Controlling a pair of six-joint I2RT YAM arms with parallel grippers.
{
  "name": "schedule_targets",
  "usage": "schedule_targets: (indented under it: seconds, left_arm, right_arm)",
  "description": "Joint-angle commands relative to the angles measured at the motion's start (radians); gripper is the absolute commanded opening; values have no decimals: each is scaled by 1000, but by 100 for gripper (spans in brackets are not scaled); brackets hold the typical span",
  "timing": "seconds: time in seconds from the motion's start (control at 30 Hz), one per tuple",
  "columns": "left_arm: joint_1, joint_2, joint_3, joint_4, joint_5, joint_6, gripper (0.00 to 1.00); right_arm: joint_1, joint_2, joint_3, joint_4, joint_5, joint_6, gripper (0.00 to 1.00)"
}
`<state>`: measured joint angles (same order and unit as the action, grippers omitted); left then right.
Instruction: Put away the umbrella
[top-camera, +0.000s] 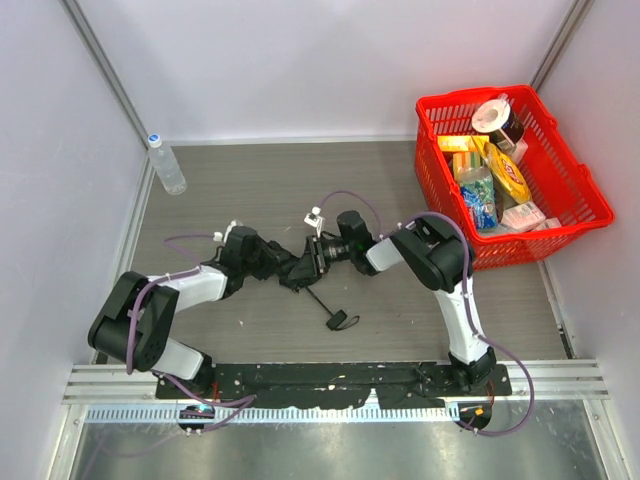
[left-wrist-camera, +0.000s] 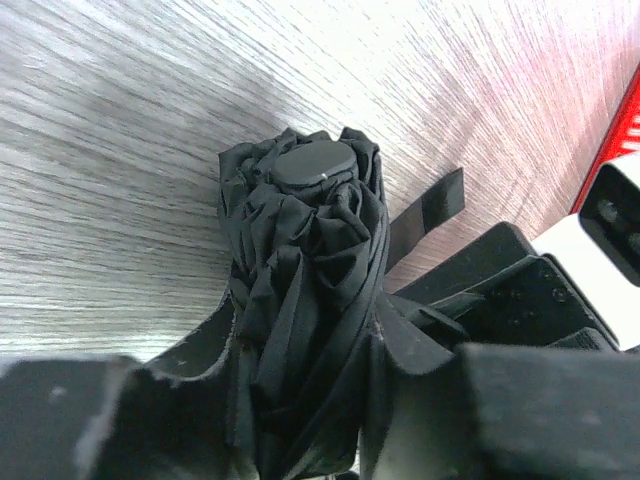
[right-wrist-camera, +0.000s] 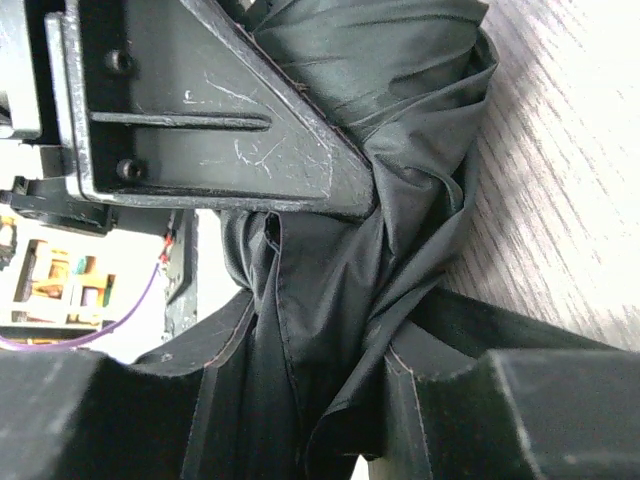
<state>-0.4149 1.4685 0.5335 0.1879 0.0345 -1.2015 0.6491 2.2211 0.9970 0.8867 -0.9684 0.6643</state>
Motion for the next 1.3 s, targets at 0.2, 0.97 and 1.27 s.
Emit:
schedule_targets:
  seconds: [0.2, 0.97, 1.27]
  left_arm:
    - [-1, 81, -99, -220, -51, 106, 0]
    - [-1, -28, -18, -168, 74, -165, 0]
    - [-2, -2, -33, -162, 77, -171, 0]
  right_arm:
    - [64, -116, 141, -870, 330, -500, 27]
    - [101, -404, 330, -1140, 461, -586, 80]
    - [135, -390, 270, -1066, 544, -574, 84]
